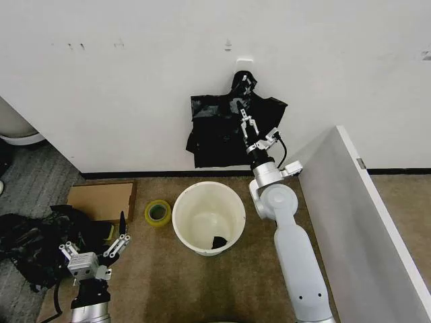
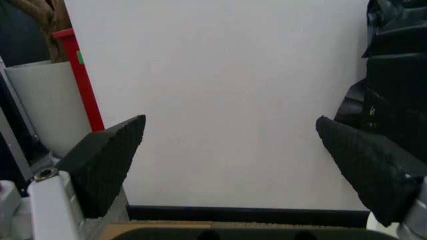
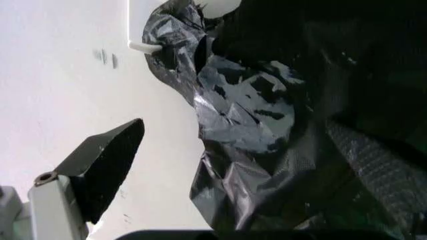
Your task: Place the garbage bag over the trash bin.
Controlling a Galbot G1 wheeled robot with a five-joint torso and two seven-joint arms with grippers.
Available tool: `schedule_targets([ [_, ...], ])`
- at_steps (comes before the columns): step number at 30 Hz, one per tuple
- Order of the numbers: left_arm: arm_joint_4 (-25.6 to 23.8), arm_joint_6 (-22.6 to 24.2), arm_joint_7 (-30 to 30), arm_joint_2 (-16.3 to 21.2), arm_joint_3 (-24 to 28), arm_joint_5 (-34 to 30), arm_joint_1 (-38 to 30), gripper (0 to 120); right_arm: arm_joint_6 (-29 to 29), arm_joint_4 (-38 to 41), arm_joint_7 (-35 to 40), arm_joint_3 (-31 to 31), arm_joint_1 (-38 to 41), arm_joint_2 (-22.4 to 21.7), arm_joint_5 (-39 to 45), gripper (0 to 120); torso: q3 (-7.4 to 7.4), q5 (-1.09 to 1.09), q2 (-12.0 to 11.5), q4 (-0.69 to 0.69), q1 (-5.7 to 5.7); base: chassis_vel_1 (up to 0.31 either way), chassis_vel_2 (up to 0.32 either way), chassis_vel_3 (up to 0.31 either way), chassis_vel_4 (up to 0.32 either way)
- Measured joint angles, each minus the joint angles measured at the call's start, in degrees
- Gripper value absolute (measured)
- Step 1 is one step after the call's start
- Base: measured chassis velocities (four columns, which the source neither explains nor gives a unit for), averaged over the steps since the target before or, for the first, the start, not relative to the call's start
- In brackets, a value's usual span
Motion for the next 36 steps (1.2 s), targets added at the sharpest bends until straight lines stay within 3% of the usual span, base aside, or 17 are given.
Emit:
schedule_targets([
  [12, -0.9, 0.0, 0.0, -0.1, -0.1, 0.1, 0.6, 100, 0.0, -0.5, -0.3, -0.2, 1.8, 0.8, 0.4, 99, 0.00, 0.00, 0.0, 0.00, 0.00, 0.000, 0.000, 0.000, 0.000],
  [36, -1.4, 0.0, -0.1, -0.4, 0.3, 0.3, 0.7, 100, 0.0, -0.5, 0.3, -0.4, 1.6, 0.8, -0.1, 10, 0.00, 0.00, 0.0, 0.00, 0.00, 0.000, 0.000, 0.000, 0.000],
])
